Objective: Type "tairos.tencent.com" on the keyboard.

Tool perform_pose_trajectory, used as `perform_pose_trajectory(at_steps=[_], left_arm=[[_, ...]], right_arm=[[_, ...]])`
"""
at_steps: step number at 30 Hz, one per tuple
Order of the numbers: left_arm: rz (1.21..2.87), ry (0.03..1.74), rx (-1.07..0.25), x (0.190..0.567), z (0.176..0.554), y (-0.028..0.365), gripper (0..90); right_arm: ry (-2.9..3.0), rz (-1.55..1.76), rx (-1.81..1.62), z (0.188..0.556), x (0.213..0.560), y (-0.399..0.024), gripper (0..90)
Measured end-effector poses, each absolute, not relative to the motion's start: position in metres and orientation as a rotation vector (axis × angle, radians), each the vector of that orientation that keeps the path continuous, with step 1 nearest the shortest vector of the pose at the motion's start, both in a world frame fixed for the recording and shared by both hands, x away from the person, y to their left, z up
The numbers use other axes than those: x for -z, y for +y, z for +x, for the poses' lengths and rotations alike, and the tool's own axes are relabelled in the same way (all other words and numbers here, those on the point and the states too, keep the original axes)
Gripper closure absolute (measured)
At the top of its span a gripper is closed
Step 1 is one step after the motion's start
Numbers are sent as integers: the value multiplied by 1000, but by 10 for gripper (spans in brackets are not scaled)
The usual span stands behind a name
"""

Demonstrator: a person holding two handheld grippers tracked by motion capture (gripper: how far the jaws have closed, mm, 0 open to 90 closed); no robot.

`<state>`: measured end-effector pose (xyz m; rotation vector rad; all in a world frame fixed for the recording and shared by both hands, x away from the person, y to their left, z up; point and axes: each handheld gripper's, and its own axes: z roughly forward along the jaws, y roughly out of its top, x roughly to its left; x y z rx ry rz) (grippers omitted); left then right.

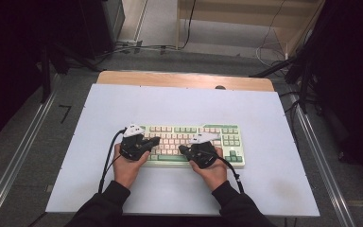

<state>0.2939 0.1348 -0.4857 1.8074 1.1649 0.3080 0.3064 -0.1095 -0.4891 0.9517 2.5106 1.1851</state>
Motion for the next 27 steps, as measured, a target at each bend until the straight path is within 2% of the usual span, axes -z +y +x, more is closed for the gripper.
perform_pose_trajectory(at_steps=[27], left_arm=[[1821, 1143, -280, 487, 300, 121, 900]], right_arm=[[2471, 988, -1221, 307, 482, -119, 878]])
